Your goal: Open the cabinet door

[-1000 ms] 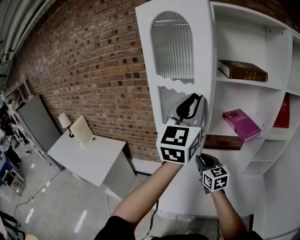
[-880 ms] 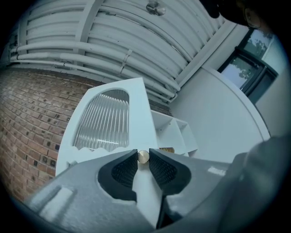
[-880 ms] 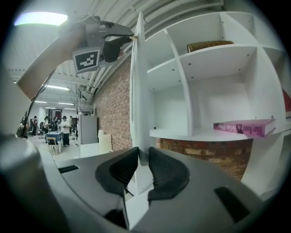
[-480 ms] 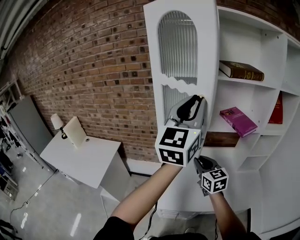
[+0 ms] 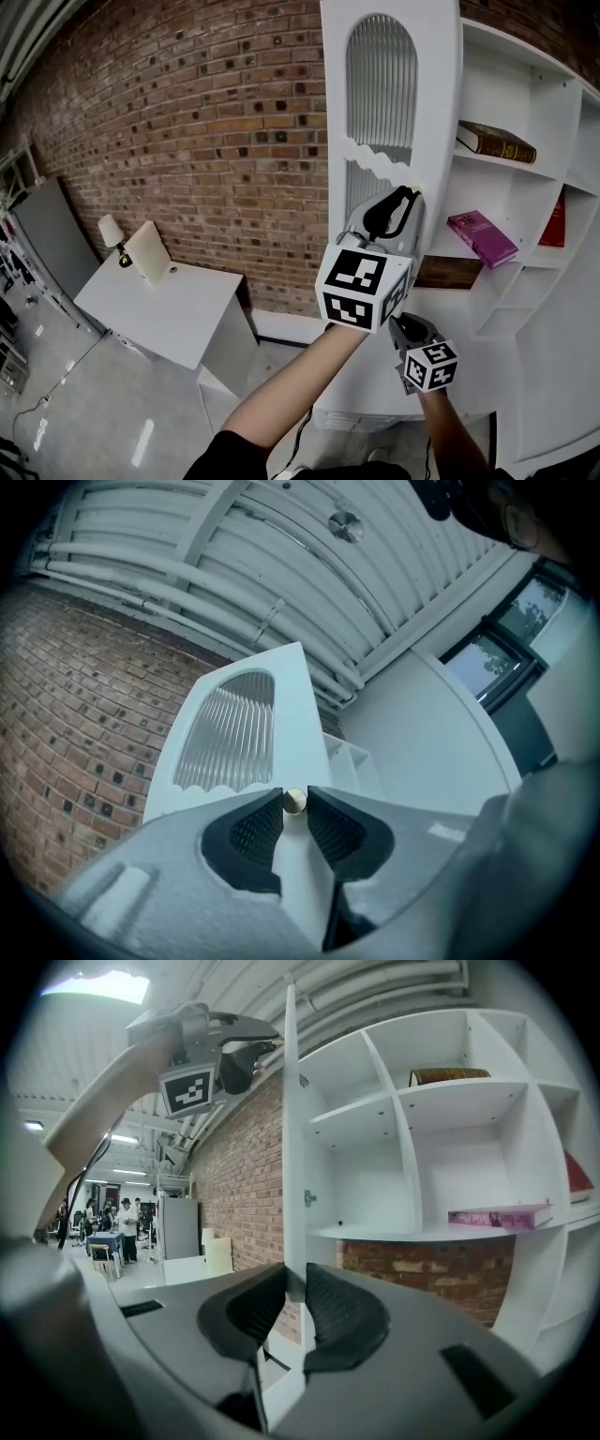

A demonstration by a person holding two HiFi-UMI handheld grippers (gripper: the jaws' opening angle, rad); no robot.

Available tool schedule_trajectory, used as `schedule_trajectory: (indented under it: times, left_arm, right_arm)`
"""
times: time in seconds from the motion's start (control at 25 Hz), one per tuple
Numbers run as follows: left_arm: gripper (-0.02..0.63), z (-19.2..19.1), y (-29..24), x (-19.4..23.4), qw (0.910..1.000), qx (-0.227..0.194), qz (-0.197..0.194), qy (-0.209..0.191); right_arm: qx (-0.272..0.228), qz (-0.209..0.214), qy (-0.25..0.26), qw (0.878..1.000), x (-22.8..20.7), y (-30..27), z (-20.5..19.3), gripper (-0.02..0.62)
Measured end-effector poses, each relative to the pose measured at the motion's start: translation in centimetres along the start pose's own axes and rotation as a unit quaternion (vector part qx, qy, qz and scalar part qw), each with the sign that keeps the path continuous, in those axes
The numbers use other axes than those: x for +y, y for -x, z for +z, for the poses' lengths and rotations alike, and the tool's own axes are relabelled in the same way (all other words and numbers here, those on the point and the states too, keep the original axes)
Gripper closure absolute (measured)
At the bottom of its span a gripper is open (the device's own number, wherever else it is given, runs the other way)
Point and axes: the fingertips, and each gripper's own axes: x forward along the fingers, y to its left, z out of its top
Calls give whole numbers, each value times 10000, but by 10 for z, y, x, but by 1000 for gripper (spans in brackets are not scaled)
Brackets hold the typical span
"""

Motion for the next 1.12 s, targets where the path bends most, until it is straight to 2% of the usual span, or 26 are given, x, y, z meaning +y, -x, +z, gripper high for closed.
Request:
schedule_trajectory:
  times: [0.28,0.52,0.8,1.12]
  left_arm:
    - [522,13,30,16,9998,-3,-155,140]
    - [522,22,54,31,9996,108,-158,-202]
    - [522,29,77,52,9999,35,-145,35]
    - [522,36,98,76,10000,-10,-62,-48]
  right_arm:
    - [-2,146,10,9999,38,-3,2,529]
    - [-13,110,-36,9999,68,-9,3,528]
    - [-60,129,1,9999,101,-19,4,523]
    - [-59,358,-10,9993,134,-35,6,511]
